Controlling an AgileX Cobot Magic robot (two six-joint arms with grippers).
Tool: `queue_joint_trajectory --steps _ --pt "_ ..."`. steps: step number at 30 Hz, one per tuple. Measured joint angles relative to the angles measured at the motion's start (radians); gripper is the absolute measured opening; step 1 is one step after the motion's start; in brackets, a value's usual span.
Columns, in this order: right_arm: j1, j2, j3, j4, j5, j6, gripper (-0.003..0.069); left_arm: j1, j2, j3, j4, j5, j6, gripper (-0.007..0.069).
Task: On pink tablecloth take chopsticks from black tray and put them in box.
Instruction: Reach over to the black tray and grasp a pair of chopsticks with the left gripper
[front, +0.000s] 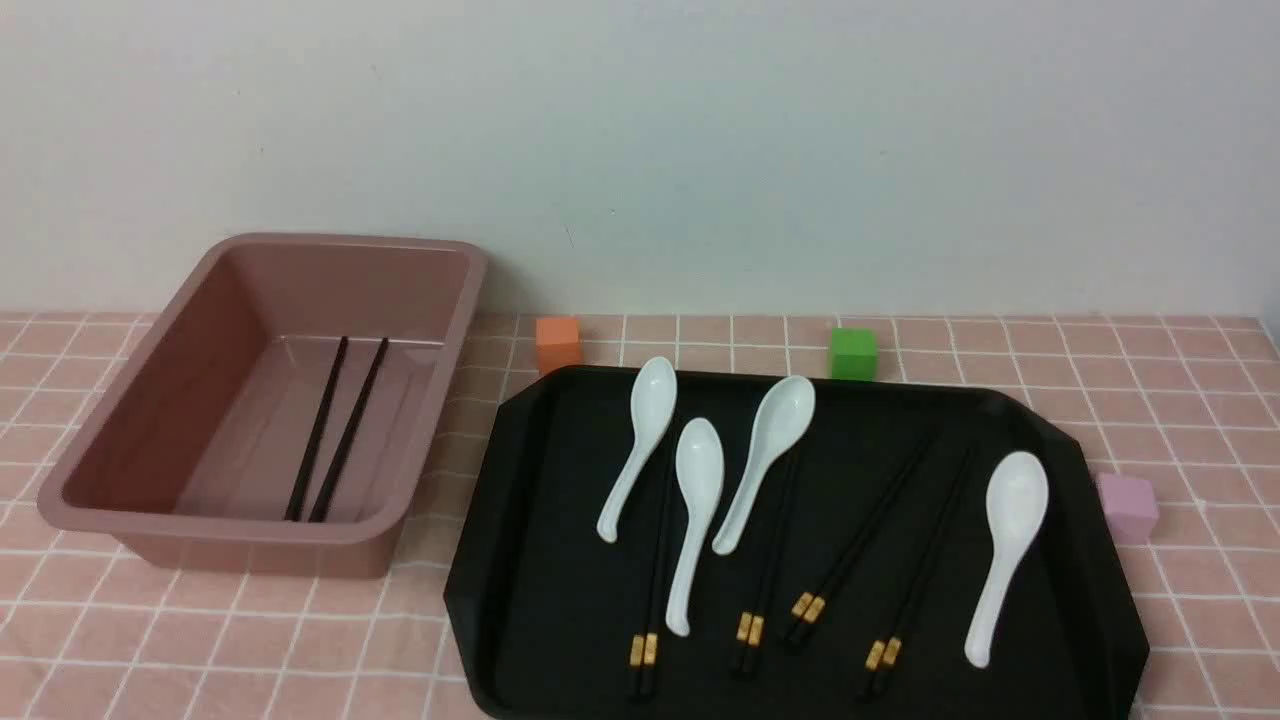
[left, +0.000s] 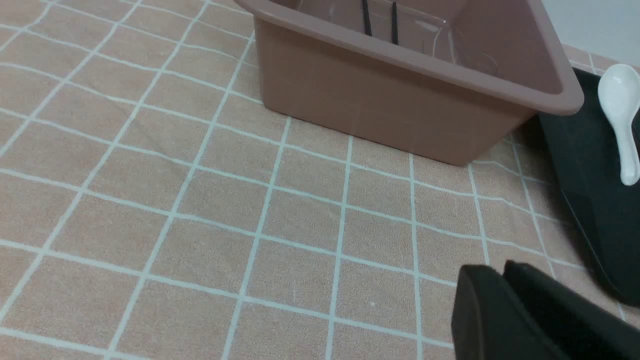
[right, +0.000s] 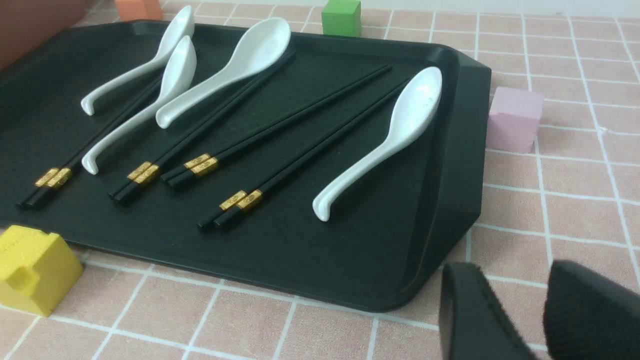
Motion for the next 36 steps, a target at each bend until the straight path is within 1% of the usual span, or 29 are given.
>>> queue_joint_trajectory --steps 24,26,27,28,29,30,32,35,36 --pt "0.0 0.0 0.0 0.0 0.0 0.0 0.024 0.0 0.0 0.0 0.0 -0.003 0.0 0.0075" --pt "0.0 0.0 0.0 0.0 0.0 0.0 0.024 0.0 0.0 0.0 -0.05 -0.03 -0.024 0.0078" --pt "0.0 0.0 0.0 0.0 0.0 0.0 0.024 0.0 0.0 0.0 -0.097 -0.051 -0.049 0.008" --pt "0.0 0.0 0.0 0.0 0.0 0.0 0.024 0.0 0.0 0.0 -0.108 -0.055 -0.049 0.0081" --pt "0.0 0.0 0.0 0.0 0.0 0.0 0.024 0.0 0.0 0.0 -0.169 -0.08 -0.078 0.0082" --pt "0.0 0.0 0.0 0.0 0.0 0.0 0.024 0.0 0.0 0.0 -0.293 -0.128 -0.138 0.0084" --pt "0.0 0.0 0.0 0.0 0.0 0.0 0.024 0.0 0.0 0.0 -0.424 -0.18 -0.192 0.0088" --pt "0.0 0.0 0.0 0.0 0.0 0.0 0.024 0.0 0.0 0.0 -0.525 -0.244 -0.208 0.0093" --pt "0.0 0.0 0.0 0.0 0.0 0.0 0.024 0.0 0.0 0.0 -0.537 -0.26 -0.207 0.0093"
